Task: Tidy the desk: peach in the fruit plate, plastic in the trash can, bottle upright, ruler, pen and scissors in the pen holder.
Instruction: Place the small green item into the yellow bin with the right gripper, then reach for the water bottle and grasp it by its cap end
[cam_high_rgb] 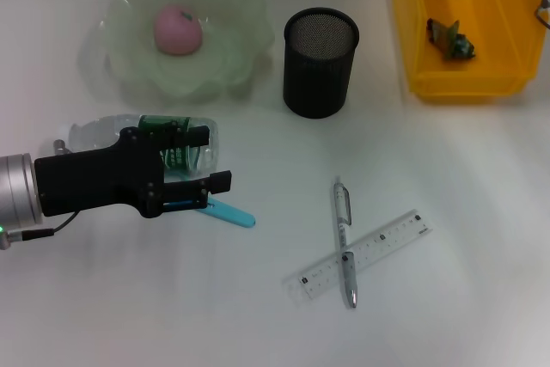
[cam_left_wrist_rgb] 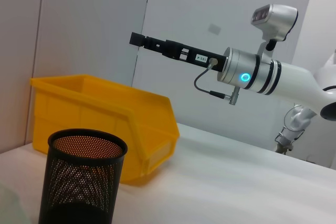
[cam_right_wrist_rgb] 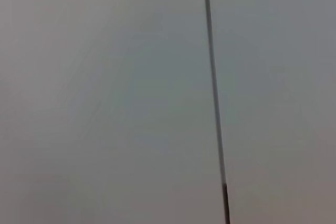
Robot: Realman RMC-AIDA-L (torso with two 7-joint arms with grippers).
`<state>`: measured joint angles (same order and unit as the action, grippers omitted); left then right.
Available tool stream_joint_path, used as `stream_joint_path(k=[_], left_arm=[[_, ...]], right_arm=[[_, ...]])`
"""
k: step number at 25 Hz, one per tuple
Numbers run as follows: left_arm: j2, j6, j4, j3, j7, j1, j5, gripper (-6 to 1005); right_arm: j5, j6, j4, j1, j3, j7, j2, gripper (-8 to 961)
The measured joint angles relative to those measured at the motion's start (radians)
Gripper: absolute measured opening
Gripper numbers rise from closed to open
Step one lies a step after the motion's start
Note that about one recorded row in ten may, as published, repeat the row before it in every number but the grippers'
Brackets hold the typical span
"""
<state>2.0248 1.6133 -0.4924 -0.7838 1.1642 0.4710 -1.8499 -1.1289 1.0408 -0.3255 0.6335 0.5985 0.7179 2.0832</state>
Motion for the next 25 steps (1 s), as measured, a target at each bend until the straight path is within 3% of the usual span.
stream_joint_path(k=[5, 15, 25], left_arm=[[0.0, 0.002, 0.0, 0.0, 0.0, -0.001, 0.0, 734], [0.0, 0.003, 0.0, 0.0, 0.0, -0.005, 0.0, 733], [0.001, 0.005, 0.0, 0.0, 0.0, -0.007, 0.0, 732]], right_arm=[[0.0, 0.0, 0.0, 0.0, 0.0, 0.0, 0.0, 497], [0.0, 0.004, 0.0, -0.004, -0.002, 0.006, 0.0, 841], [0.021, 0.008, 0.006, -0.007, 0.0, 0.02, 0.0, 841]])
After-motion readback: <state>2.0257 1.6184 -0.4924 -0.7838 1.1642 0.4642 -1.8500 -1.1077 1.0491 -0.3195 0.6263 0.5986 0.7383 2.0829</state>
